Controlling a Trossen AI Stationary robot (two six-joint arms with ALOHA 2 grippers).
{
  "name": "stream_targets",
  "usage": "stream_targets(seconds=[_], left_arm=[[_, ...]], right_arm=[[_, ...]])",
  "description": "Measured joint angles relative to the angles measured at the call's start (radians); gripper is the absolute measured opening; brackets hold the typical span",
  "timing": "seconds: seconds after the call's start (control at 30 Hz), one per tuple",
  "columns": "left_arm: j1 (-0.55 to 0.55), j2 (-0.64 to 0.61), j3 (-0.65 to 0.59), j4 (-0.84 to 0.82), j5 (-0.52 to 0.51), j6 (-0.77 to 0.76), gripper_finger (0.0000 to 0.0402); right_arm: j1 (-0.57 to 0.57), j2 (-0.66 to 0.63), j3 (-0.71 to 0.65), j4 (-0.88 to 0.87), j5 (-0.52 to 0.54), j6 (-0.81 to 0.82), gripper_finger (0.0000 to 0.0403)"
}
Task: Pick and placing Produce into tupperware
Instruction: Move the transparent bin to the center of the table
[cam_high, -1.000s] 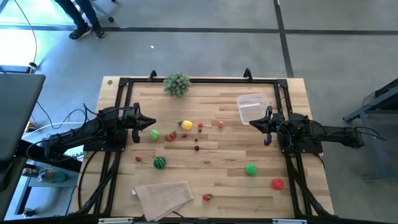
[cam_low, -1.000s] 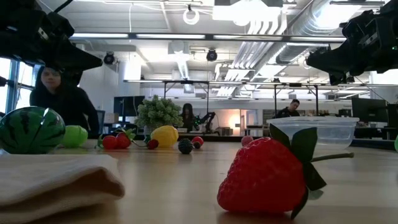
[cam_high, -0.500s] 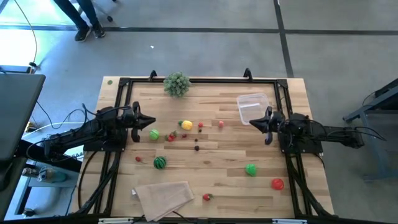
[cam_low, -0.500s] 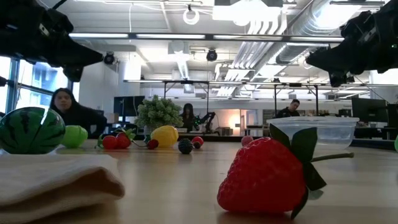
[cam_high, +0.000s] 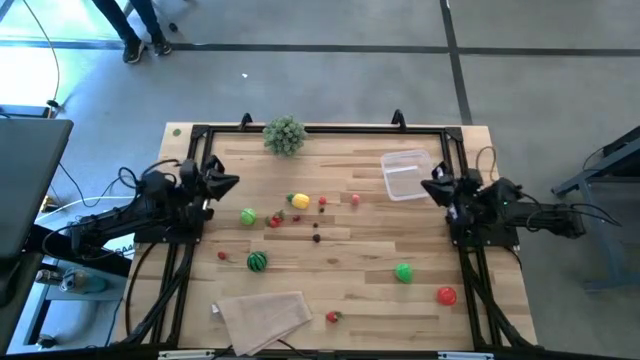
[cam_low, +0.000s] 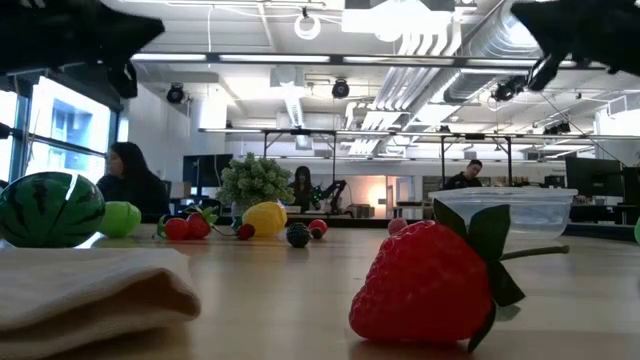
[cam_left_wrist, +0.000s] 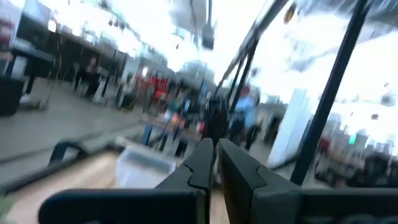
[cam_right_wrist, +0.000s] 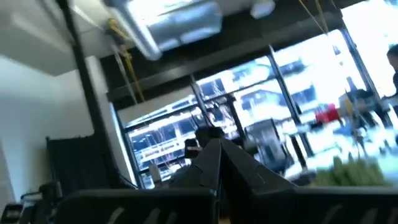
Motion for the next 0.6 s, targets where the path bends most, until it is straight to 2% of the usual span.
stream_targets(seconds=[0.13, 0.23, 0.43, 0.6], left_arm=[[0.0, 0.0, 0.0, 0.075, -0.003, -0.008, 0.0017], [0.0, 0.0, 0.0, 0.091, 0.021, 0.028, 0.0017], [0.0, 0.02, 0.008, 0.082, 0.028, 0.053, 0.0017], [0.001, 0.12, 0.13, -0.019, -0.024, 0.116, 0.0017]], right_arm=[[-0.011, 0.029, 0.134, -0.13, 0.059, -0.084, 0.0], [-0.031, 0.111, 0.277, -0.288, 0.138, -0.145, 0.0], [-0.1, 0.423, 0.539, -0.614, 0.319, -0.151, 0.0], [-0.217, 0.699, 0.735, -0.939, 0.353, -0.015, 0.0]])
